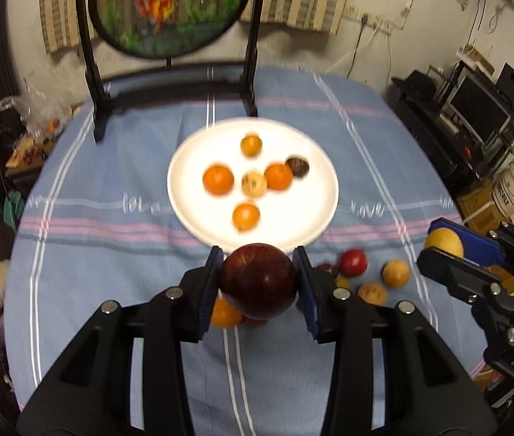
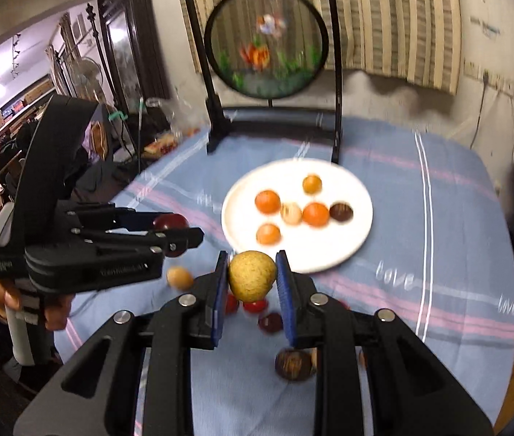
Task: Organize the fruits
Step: 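Carry both fruits onto the white plate and open both grippers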
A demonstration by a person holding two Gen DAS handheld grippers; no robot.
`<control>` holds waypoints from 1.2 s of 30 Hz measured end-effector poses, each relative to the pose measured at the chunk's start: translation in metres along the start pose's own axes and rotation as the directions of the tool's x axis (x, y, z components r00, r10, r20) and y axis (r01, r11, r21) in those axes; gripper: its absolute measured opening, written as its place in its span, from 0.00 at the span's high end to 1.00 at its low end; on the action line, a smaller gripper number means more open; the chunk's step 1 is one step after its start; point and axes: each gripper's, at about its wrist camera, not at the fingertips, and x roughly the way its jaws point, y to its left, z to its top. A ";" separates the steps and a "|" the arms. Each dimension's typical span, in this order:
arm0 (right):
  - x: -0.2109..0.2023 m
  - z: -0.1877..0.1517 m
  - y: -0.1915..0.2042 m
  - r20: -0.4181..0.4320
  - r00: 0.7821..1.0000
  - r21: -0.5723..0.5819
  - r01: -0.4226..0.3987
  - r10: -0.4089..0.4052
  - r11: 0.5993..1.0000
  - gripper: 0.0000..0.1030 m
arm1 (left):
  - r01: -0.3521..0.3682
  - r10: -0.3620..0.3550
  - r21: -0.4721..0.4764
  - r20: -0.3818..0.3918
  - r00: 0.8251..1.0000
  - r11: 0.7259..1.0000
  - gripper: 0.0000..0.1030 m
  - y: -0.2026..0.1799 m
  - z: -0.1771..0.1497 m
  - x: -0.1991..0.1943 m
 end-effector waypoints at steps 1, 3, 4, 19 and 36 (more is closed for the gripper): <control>0.000 0.006 0.000 0.011 1.000 -0.006 0.003 -0.002 1.000 0.75 | -0.002 0.002 0.004 0.014 1.000 1.000 0.61 -0.001 0.006 -0.003; 0.001 0.012 -0.001 0.019 1.000 -0.011 0.001 -0.001 1.000 0.75 | -0.016 0.015 0.012 0.028 0.999 1.000 0.61 -0.003 0.015 -0.004; 0.002 0.015 -0.002 0.020 1.000 -0.014 0.001 -0.001 1.000 0.75 | -0.018 0.018 0.013 0.031 0.999 1.000 0.61 -0.003 0.017 -0.004; 0.066 0.048 -0.039 -0.023 1.000 0.014 0.009 -0.009 1.000 0.75 | -0.057 0.056 -0.004 -0.043 0.997 0.998 0.61 0.008 0.049 0.057; 0.152 0.071 -0.082 -0.089 0.996 0.072 0.006 0.000 0.997 0.75 | -0.101 0.098 -0.018 -0.109 0.989 0.995 0.61 0.024 0.094 0.141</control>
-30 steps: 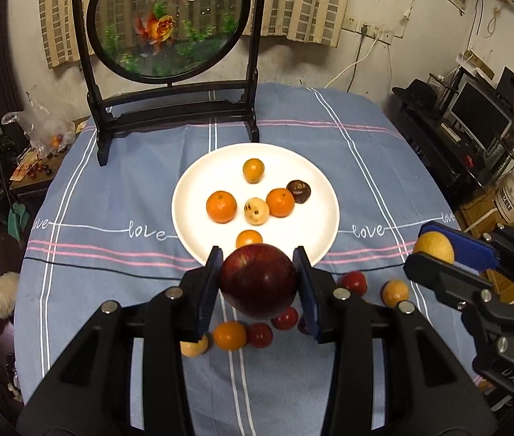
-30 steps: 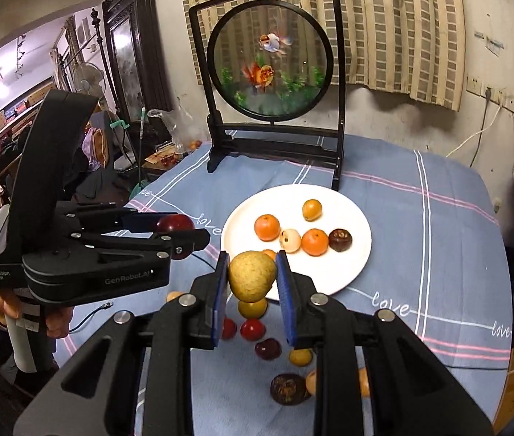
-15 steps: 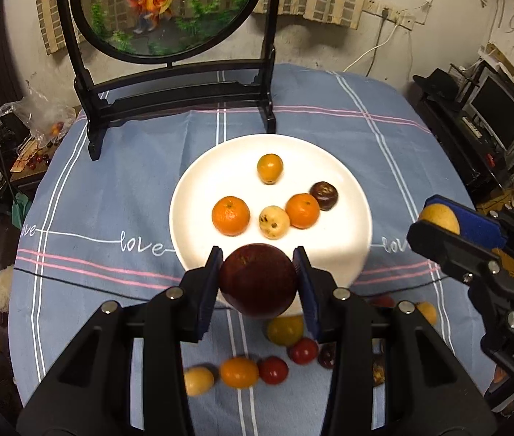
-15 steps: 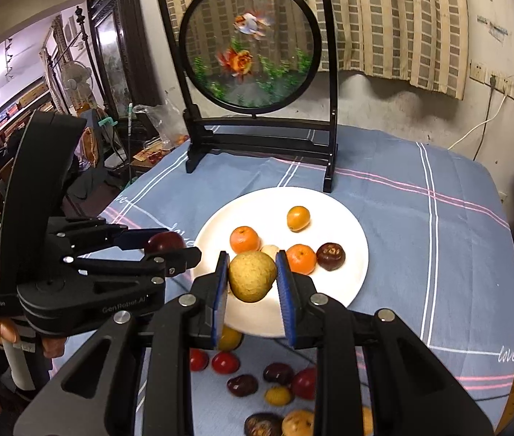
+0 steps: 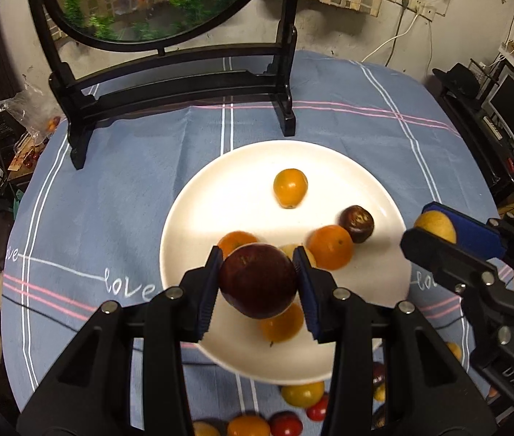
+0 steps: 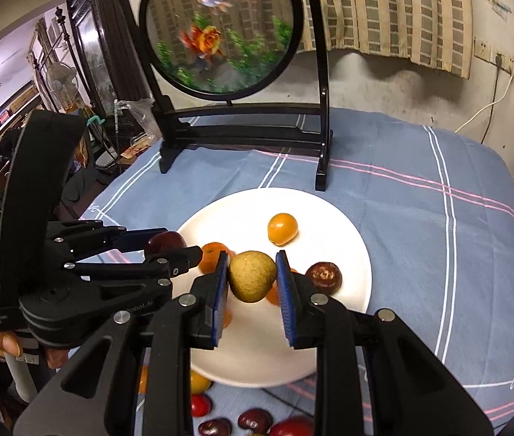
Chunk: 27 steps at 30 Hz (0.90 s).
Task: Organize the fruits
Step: 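Carry both fruits onto the white plate and open both grippers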
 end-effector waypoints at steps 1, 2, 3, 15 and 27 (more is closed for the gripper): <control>0.006 0.001 -0.002 -0.005 1.000 0.006 0.001 -0.001 1.000 0.75 | -0.001 0.001 0.001 -0.004 1.000 1.000 0.61 -0.001 0.003 0.005; 0.012 0.003 -0.006 -0.012 1.000 0.016 0.002 -0.001 1.000 0.75 | -0.003 0.003 0.003 -0.008 1.000 1.000 0.61 -0.001 0.005 0.010; 0.018 0.004 -0.009 -0.021 1.000 0.025 0.001 0.000 1.000 0.75 | -0.007 0.007 0.001 -0.016 1.000 1.000 0.61 -0.002 0.007 0.015; 0.074 0.012 -0.034 -0.117 0.993 0.105 0.037 -0.025 0.994 0.75 | -0.065 0.068 0.042 -0.063 0.996 0.997 0.60 -0.011 0.020 0.065; 0.089 0.019 -0.038 -0.187 0.982 0.157 0.047 -0.017 0.987 0.71 | -0.097 0.097 0.073 0.006 0.995 0.993 0.39 -0.010 0.021 0.060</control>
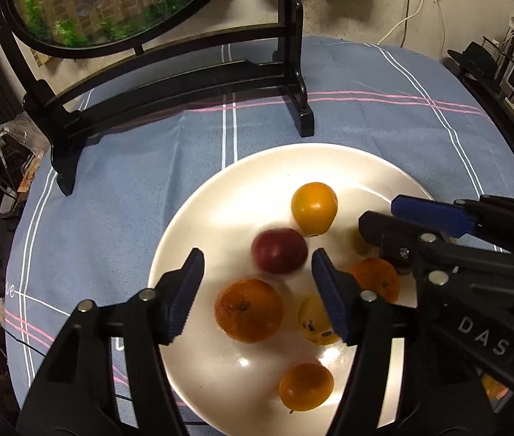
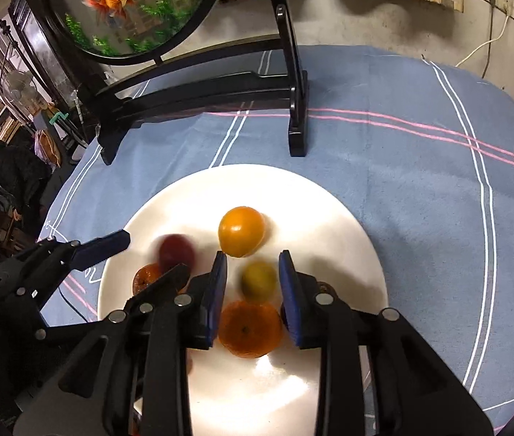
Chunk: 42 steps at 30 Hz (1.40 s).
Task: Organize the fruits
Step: 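Carry both fruits onto the white plate and open both grippers, then grasp a dark plum with the left gripper while the right gripper grasps a pale bruised fruit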
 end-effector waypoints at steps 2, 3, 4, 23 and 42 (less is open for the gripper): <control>-0.005 0.000 0.001 0.009 1.000 -0.002 -0.001 0.001 1.000 0.71 | 0.000 0.000 -0.005 0.004 1.000 1.000 0.39 0.002 0.000 -0.004; -0.010 0.001 0.002 0.015 1.000 -0.005 -0.003 0.003 1.000 0.71 | 0.001 -0.001 -0.010 0.009 1.000 1.000 0.39 0.004 0.000 -0.008; -0.017 0.002 0.004 0.025 1.000 -0.007 -0.004 0.004 1.000 0.71 | 0.002 -0.002 -0.013 0.015 1.000 1.000 0.39 0.005 0.000 -0.012; -0.216 -0.081 0.043 0.374 0.927 -0.128 0.078 -0.024 0.989 0.41 | 0.041 -0.052 0.049 0.246 0.968 0.998 0.30 -0.006 -0.048 -0.176; -0.135 -0.307 -0.027 0.004 0.986 0.062 0.168 -0.168 0.984 0.41 | 0.189 -0.179 0.075 -0.120 0.977 0.979 0.24 -0.022 -0.248 -0.120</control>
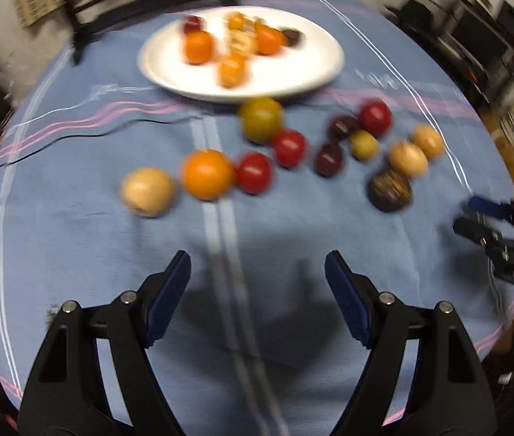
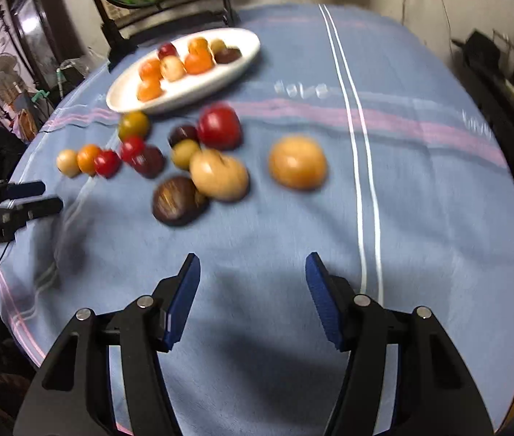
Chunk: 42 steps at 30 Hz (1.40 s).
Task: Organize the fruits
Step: 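Grasp a dark plum with the left gripper while the right gripper grasps a pale bruised fruit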
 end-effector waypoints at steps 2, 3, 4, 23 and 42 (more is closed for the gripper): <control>-0.001 -0.005 -0.002 0.000 1.000 0.008 0.004 -0.004 1.000 0.41 | 0.018 -0.018 0.063 0.003 1.000 0.998 0.24 -0.022 0.003 0.006; -0.002 -0.004 -0.002 0.005 1.000 0.014 0.003 -0.003 1.000 0.41 | 0.024 -0.025 0.082 0.008 1.000 0.996 0.24 -0.030 0.005 0.008; -0.003 -0.005 -0.004 0.009 1.000 0.017 -0.001 0.000 1.000 0.41 | 0.035 -0.037 0.107 0.018 0.999 0.994 0.24 -0.041 0.011 0.010; -0.005 -0.006 -0.024 0.011 1.000 0.099 -0.030 0.029 0.995 0.41 | 0.091 -0.083 0.279 -0.039 0.996 0.956 0.48 -0.118 0.055 0.070; 0.046 0.049 0.041 -0.030 0.997 -0.096 -0.073 0.071 0.993 0.41 | 0.070 -0.070 0.004 0.031 0.997 0.998 0.54 -0.004 0.021 0.010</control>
